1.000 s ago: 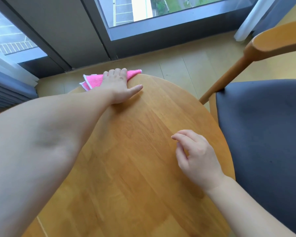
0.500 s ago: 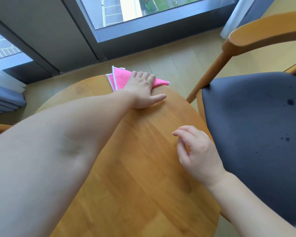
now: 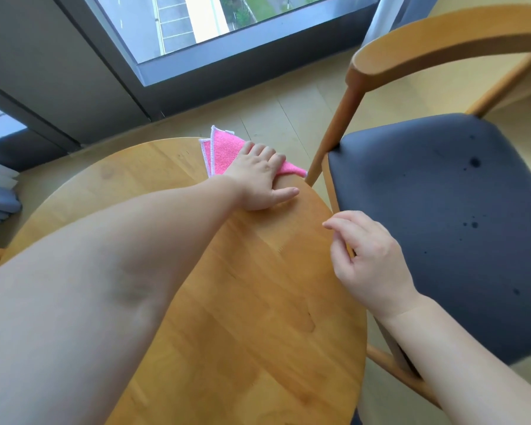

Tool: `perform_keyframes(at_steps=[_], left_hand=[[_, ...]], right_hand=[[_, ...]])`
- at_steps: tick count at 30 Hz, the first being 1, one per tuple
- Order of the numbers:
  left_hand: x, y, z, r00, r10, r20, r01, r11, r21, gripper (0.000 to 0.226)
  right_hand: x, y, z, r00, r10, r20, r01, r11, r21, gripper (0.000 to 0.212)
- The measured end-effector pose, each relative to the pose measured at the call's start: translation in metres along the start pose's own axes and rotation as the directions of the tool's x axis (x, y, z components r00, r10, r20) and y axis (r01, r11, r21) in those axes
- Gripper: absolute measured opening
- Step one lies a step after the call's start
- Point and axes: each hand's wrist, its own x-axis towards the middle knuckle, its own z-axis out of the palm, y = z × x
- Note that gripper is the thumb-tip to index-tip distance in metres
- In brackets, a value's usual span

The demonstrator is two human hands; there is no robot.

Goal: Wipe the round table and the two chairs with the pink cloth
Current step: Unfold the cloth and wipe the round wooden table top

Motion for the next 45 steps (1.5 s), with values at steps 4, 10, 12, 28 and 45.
perform_keyframes(at_steps=[4,10,12,28,45], left_hand=[[-0.002,0.003,0.001,1.000,0.003,-0.003,-0.003,1.000,-0.006,0.085],[-0.003,0.037,0.004,0.995,0.099,-0.022,-0.099,0.995,-0.003,0.075],[-0.004,0.055,0.006,0.989,0.148,-0.028,-0.147,0.989,0.002,0.075],[-0.046,0.142,0.012,0.906,0.424,0.008,-0.423,0.905,-0.042,0.074],[-0.107,0.209,0.015,0.936,0.349,0.049,-0.329,0.914,-0.239,0.034]], right_hand=[[-0.004,0.000,-0.009,1.000,-0.016,-0.016,0.016,1.000,0.001,0.021],[-0.019,-0.005,-0.024,0.998,0.011,-0.063,-0.008,0.999,0.051,0.020],[-0.023,-0.007,-0.027,0.998,0.012,-0.068,-0.008,0.999,0.053,0.019],[-0.066,0.034,-0.058,0.988,0.084,-0.131,-0.089,0.996,-0.033,0.017],[-0.012,0.078,-0.068,0.957,-0.250,0.146,0.247,0.968,0.044,0.018]])
